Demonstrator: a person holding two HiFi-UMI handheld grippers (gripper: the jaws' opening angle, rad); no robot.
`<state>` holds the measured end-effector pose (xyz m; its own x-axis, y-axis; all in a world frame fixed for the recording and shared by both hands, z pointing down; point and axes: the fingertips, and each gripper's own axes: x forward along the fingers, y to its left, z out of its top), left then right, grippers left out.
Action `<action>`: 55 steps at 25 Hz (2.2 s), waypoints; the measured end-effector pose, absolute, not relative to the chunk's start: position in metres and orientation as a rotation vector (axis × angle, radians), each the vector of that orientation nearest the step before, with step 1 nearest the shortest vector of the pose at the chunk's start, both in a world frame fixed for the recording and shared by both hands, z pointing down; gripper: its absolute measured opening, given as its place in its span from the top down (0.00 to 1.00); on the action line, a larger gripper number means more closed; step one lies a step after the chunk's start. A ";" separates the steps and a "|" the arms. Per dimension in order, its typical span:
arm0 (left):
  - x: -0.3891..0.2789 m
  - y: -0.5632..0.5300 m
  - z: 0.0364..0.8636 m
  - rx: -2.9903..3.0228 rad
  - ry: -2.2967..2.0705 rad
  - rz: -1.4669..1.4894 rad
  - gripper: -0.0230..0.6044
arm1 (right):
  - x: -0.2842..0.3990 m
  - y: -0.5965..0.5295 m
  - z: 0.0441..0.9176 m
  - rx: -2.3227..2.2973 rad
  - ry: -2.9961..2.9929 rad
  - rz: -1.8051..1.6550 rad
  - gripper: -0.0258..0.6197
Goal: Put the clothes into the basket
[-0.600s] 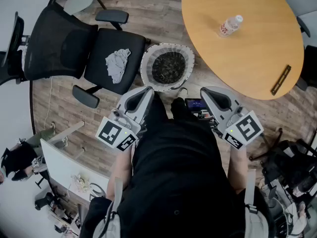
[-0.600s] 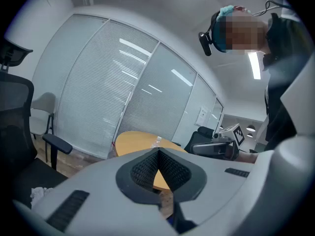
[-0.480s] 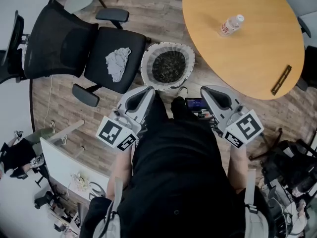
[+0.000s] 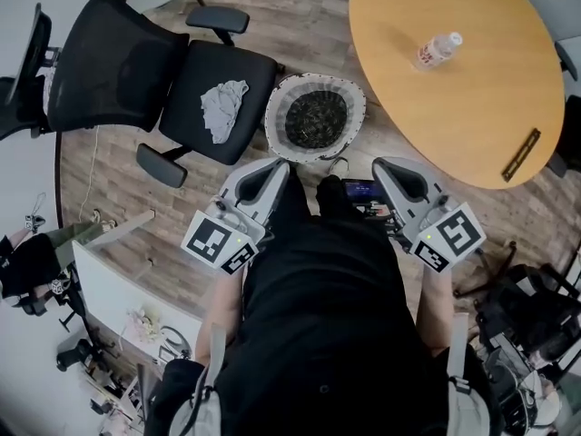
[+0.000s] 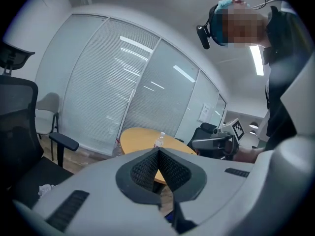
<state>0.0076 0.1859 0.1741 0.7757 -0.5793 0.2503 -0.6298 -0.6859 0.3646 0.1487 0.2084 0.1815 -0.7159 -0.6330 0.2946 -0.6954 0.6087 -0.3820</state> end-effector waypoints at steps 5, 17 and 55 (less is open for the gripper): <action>-0.011 0.182 0.182 2.519 -0.931 0.211 0.95 | 0.126 0.202 0.184 1.084 -2.710 0.727 0.94; -0.063 0.163 0.195 2.487 -0.929 0.235 0.94 | 0.056 0.184 0.190 1.010 -2.689 0.700 0.93; -0.223 0.049 0.324 2.387 -0.813 0.443 0.78 | -0.083 0.097 0.218 1.186 -2.440 0.832 0.93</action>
<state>-0.2229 0.0486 0.3243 0.7598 -0.4487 0.4705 -0.6386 -0.6509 0.4106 -0.0833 0.0968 0.2183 -0.6127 -0.6147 0.4968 -0.7901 0.4907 -0.3673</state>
